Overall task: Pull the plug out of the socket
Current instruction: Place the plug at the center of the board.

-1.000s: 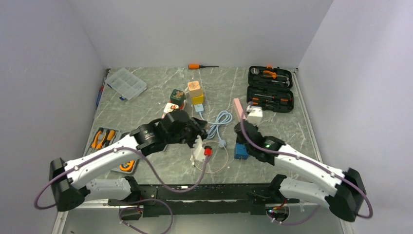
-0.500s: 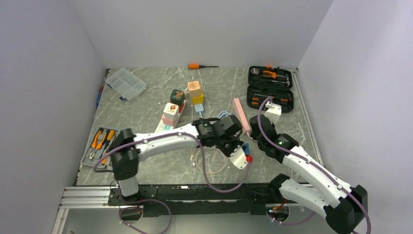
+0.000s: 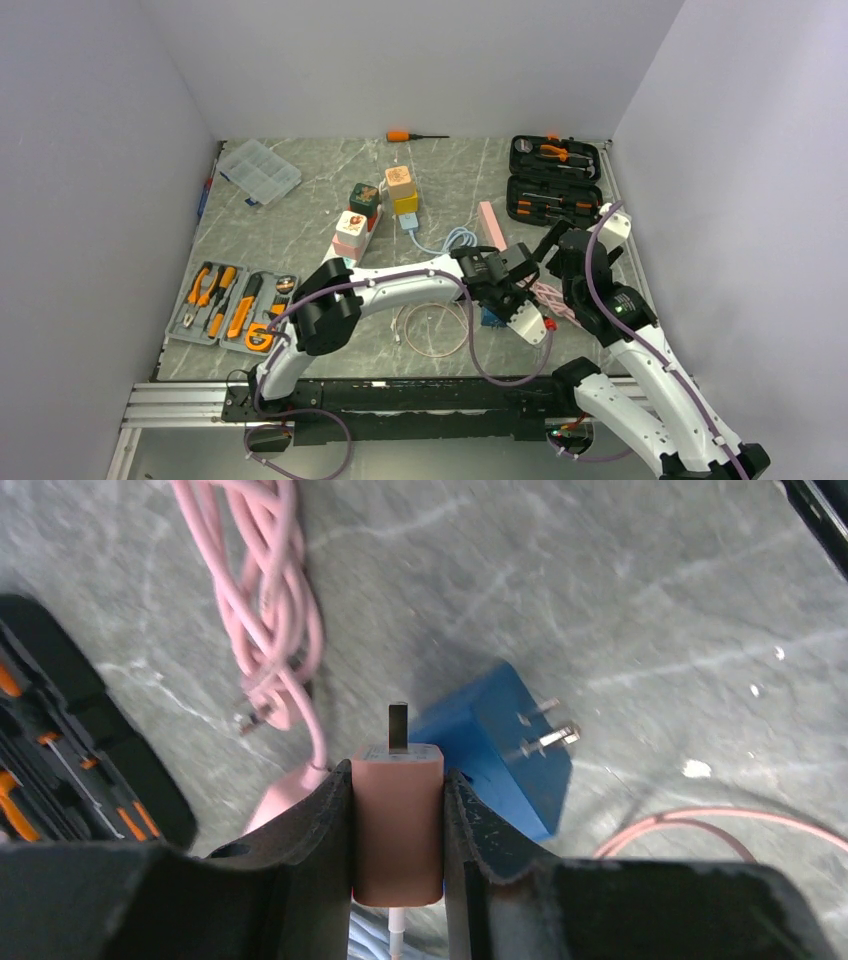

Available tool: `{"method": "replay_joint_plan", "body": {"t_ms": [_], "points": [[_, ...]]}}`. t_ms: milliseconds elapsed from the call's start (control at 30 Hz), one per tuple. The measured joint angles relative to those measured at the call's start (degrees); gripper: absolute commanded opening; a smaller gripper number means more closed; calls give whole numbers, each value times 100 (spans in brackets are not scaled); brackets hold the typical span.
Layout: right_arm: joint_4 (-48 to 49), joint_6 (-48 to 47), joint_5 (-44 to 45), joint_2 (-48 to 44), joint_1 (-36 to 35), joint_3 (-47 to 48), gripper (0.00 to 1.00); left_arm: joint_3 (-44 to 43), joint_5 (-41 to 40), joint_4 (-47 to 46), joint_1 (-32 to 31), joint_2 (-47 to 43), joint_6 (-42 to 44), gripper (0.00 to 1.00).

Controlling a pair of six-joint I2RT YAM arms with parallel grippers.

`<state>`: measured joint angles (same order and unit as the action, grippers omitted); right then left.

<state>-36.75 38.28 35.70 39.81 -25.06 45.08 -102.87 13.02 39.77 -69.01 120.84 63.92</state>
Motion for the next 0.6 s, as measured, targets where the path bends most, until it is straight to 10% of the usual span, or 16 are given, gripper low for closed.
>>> {"method": "replay_joint_plan", "body": {"t_ms": [267, 600], "points": [[-302, -267, 317, -98, 142, 286, 100, -1252, -22, -131, -179, 850, -48, 11], [-824, -409, 675, -179, 225, 332, 100, -1467, -151, -457, -267, 1176, -118, 98]]}}
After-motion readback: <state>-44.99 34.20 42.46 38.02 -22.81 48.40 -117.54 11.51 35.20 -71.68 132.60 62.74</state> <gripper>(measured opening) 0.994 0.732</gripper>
